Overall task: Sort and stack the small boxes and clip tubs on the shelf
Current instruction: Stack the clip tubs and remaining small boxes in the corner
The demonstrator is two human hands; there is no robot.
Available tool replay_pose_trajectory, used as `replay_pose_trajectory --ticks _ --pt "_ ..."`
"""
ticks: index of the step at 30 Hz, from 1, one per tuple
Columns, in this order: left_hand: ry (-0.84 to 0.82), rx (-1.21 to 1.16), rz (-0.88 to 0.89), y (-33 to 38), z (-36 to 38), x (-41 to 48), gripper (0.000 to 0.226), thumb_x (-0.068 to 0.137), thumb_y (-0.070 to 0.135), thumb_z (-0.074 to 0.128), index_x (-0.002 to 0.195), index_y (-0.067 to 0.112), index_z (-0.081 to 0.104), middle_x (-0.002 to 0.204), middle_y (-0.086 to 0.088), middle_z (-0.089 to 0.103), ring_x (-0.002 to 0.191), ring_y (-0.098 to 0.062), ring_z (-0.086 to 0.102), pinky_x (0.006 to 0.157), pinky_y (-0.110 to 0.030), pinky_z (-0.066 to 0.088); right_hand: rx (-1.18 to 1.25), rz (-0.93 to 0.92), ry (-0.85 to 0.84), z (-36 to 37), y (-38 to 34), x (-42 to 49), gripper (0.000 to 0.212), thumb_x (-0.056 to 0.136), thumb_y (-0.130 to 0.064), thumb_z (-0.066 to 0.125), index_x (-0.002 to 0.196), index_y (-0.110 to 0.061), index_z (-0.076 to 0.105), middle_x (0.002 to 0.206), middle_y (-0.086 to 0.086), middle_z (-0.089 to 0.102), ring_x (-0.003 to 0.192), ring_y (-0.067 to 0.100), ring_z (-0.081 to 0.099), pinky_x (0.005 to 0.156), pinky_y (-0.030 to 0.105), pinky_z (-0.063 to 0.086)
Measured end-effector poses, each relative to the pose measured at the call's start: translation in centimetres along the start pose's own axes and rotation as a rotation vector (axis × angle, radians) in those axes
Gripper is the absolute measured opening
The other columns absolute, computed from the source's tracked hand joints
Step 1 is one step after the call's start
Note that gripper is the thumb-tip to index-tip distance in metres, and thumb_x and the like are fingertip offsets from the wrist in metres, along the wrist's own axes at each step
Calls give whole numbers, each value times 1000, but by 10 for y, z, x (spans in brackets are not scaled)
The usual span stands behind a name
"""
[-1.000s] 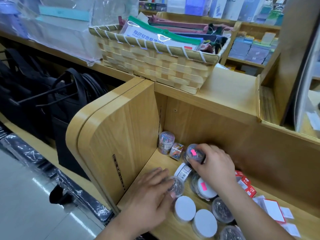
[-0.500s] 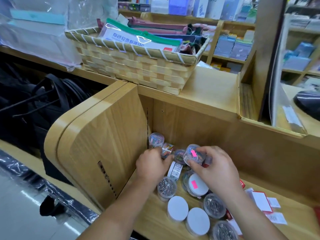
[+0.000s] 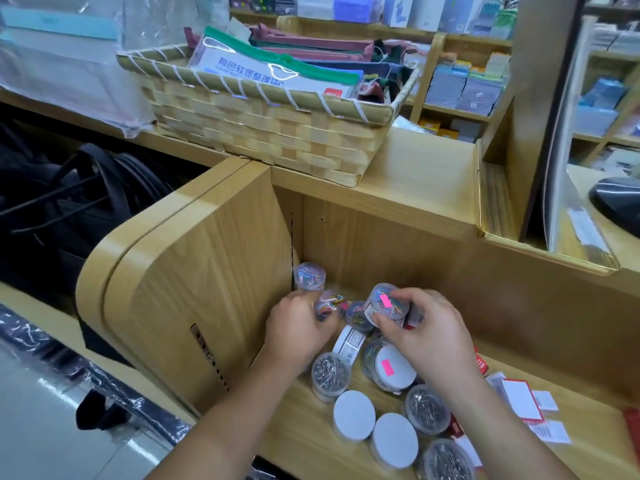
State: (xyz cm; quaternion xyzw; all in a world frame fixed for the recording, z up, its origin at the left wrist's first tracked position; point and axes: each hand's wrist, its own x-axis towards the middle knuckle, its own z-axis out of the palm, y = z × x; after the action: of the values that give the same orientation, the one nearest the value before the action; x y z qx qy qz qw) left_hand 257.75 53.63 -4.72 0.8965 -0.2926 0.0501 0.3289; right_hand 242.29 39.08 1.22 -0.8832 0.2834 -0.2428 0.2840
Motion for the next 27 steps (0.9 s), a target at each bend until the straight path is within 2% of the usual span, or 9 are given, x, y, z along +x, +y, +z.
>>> replay_pose_trajectory --ticks 1,3,6,9,11,15,19,23,27 --pt "22 -31 14 -5 -4 -1 42 76 58 75 70 22 55 67 7 55 67 -22 60 57 -34 47 17 1 -4 0 0 0 35 74 -43 82 106 -35 69 102 -19 61 101 5 57 82 29 52" --pt "57 -112 55 -13 -16 -7 31 76 48 79 92 23 70 82 7 61 73 -18 64 66 -37 55 69 -1 -18 2 -1 1 35 75 -39 83 106 -34 69 104 -18 62 100 3 58 84 26 51" --pt "51 -168 119 -20 -36 -24 38 80 33 79 114 27 66 102 12 58 78 -13 68 71 -35 57 135 -28 -24 7 -8 3 35 74 -33 86 105 -31 70 103 -18 62 97 2 60 85 26 52" --pt "20 -88 117 -22 -41 -38 34 83 30 77 113 27 63 101 8 60 77 -21 67 67 -39 56 153 -58 -39 16 -15 3 35 73 -33 87 104 -31 70 102 -18 62 96 2 60 84 27 53" --pt "41 -48 77 -17 -40 -39 30 81 29 78 107 27 63 96 7 59 77 -24 66 65 -41 55 170 -67 -45 22 -18 2 35 72 -34 87 102 -31 71 101 -18 62 96 1 60 85 26 53" --pt "31 -85 -48 -13 -37 -32 26 75 19 79 94 24 62 93 3 58 81 -26 64 71 -41 53 177 -67 -60 27 -21 -2 35 71 -32 88 101 -29 71 102 -18 62 95 -2 60 83 24 53" --pt "-7 -91 -39 -21 -28 -38 10 80 21 71 76 14 65 86 -2 58 74 -27 62 66 -42 53 156 -54 -59 27 -22 -1 34 71 -32 88 100 -32 70 101 -19 61 94 -5 59 81 22 52" --pt "-3 -139 11 -29 -28 -54 26 85 37 62 89 13 70 89 0 62 80 -23 63 69 -38 54 93 -51 -86 29 -24 -3 35 73 -36 86 104 -31 70 101 -19 60 89 -3 58 78 28 53" --pt "-16 -212 -19 -38 -35 -78 41 89 51 56 107 17 72 101 6 64 91 -13 63 80 -31 53 98 -98 -122 37 -38 3 35 73 -41 84 104 -31 70 101 -18 60 88 2 61 77 33 55"
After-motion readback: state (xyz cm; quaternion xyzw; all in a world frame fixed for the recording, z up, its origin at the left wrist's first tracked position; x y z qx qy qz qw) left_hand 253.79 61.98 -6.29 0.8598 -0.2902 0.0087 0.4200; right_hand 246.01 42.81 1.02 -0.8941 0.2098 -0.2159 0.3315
